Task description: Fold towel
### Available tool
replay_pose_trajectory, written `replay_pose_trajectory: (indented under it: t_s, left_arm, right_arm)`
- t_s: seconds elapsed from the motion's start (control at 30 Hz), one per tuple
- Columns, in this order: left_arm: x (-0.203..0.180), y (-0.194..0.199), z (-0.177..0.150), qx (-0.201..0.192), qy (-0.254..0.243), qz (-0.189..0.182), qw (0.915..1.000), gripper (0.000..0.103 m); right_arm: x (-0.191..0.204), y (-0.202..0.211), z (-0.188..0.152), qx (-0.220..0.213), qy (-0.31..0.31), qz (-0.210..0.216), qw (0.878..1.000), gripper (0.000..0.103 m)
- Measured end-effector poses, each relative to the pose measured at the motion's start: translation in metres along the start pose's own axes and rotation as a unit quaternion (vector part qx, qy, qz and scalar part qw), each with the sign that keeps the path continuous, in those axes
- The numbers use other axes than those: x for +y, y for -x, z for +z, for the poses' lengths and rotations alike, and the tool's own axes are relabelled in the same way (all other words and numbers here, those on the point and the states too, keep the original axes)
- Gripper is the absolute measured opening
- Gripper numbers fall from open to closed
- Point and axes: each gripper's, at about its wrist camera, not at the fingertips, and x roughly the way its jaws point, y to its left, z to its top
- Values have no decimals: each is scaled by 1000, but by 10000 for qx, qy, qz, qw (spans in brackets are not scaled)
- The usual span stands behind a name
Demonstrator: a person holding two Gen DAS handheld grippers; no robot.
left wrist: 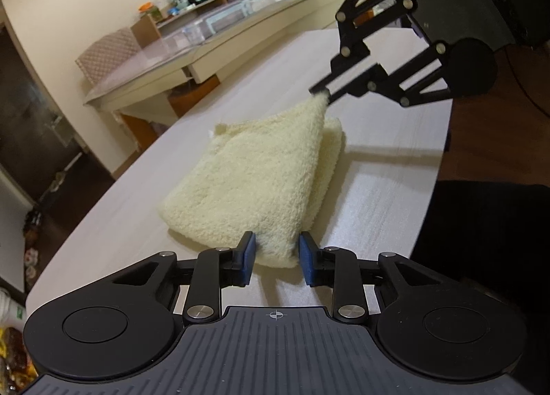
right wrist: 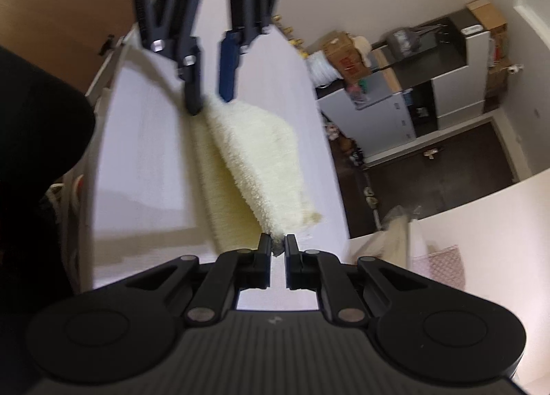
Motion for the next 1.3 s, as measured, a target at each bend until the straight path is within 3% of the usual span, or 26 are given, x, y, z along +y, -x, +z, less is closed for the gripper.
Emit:
replay_pose_trajectory:
  t_s: [0.23,0.57,0.7,0.77,0.83,0.9,1.0,1.17,1.3]
  left_arm:
    - [-8,-2,2,118,-363,20,9993,16]
    - [-8,-3,-3,263,-430,-61,9987,16]
    - [2,7,-5,193,-143,-324,9992,20]
    - [10,14,-4,89,65,-418,9991,22]
    - [20,18,-1,-37,240,-333,9992,24]
    - [29,16,3,-79,349,-153,9992,25]
    - [44,3,12,-90,481,95,9988,33]
    - [61,-29,21,-5,527,191,9984,35]
    - [66,-42,19,64,535,133,9985,35]
  right_arm:
    - [7,-2,-7,77,25,-30,10000,9]
    - [19,-4,-15,201,-71,375,9991,9]
    - [9,10,-20,118,-418,423,9982,11]
    - [-6,19,-23,-27,-958,615,9935,12]
    - [-27,22,-28,-178,-1631,809,9831,15]
    - [-53,17,-34,-275,-2487,1015,9629,16]
    - [-91,-6,-45,-314,-3696,1284,9198,16]
    - [-132,-62,-57,-204,-4798,1682,8608,19]
    - [-138,-86,-71,-86,-5260,1863,8298,24]
